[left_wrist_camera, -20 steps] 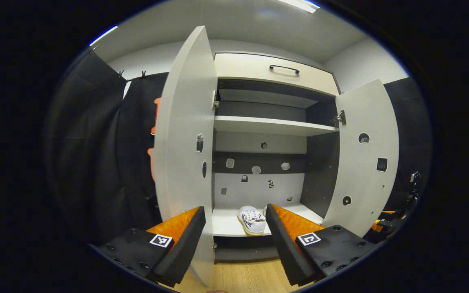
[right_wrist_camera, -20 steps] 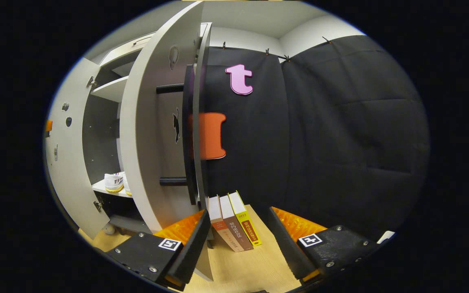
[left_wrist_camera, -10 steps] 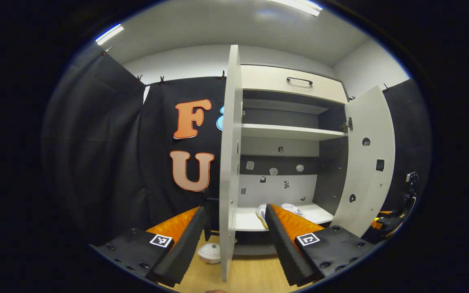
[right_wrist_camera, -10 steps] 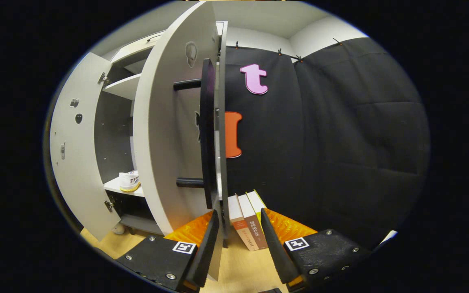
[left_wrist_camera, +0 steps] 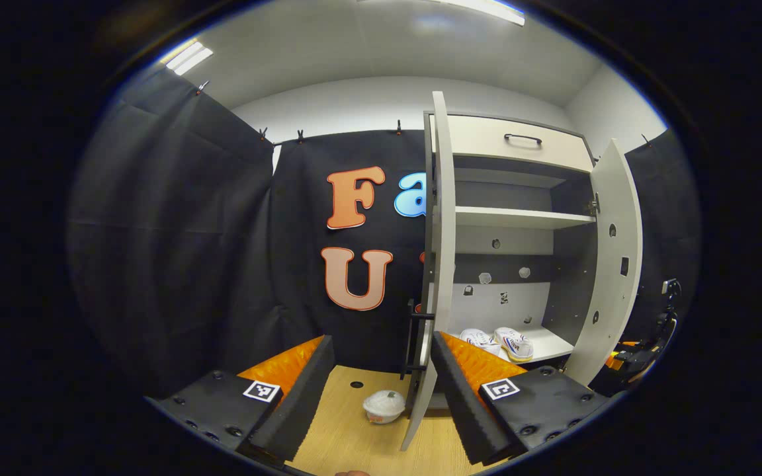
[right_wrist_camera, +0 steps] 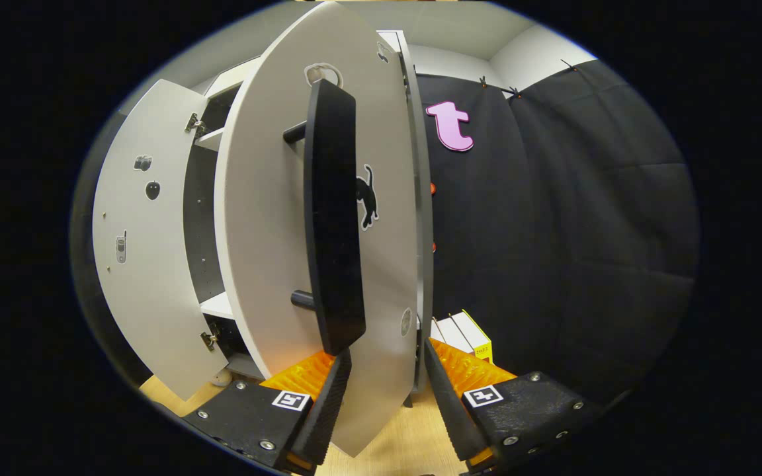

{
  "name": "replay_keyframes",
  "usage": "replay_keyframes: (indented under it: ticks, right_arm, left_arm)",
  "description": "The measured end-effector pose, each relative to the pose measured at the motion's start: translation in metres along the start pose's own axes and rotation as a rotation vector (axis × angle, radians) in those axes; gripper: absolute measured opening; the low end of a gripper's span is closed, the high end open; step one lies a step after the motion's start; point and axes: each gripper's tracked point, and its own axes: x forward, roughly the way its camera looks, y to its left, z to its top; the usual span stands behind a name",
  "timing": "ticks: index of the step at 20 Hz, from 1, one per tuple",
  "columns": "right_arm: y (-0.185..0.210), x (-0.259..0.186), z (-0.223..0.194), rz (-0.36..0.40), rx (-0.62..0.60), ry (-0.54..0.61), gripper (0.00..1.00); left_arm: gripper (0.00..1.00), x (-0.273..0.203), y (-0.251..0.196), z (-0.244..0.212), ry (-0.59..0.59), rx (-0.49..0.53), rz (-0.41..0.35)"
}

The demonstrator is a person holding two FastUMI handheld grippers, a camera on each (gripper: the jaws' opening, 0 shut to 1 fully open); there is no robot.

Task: Grab one shoe with the right hand and put it into the shoe cabinet, grab the other shoe with the left hand and put it into the shoe cabinet; then close the right door with the right hand and the left door with the left hand.

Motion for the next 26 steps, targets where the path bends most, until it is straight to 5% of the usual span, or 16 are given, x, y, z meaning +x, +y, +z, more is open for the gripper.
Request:
replay_keyframes:
  ticks: [5,9,18,26]
  right_arm:
    - [0.019,0.022,0.004,0.03,0.02,-0.004,0.8]
    - [0.039,0.047,0.007,0.059,0.076,-0.004,0.99]
    - [0.074,0.074,0.014,0.068,0.029,-0.022,0.92]
    - [0.083,0.091,0.016,0.002,0.037,-0.01,0.92]
  left_arm:
    - [0.94,-0.002,0.026,-0.003,0.009,0.008,0.036]
    - [0.94,0.001,0.037,-0.008,0.005,-0.002,0.045]
    - [0.94,0.032,0.071,-0.051,0.022,-0.019,0.051]
    - [0.95,0.075,0.056,-0.107,0.088,-0.033,-0.057]
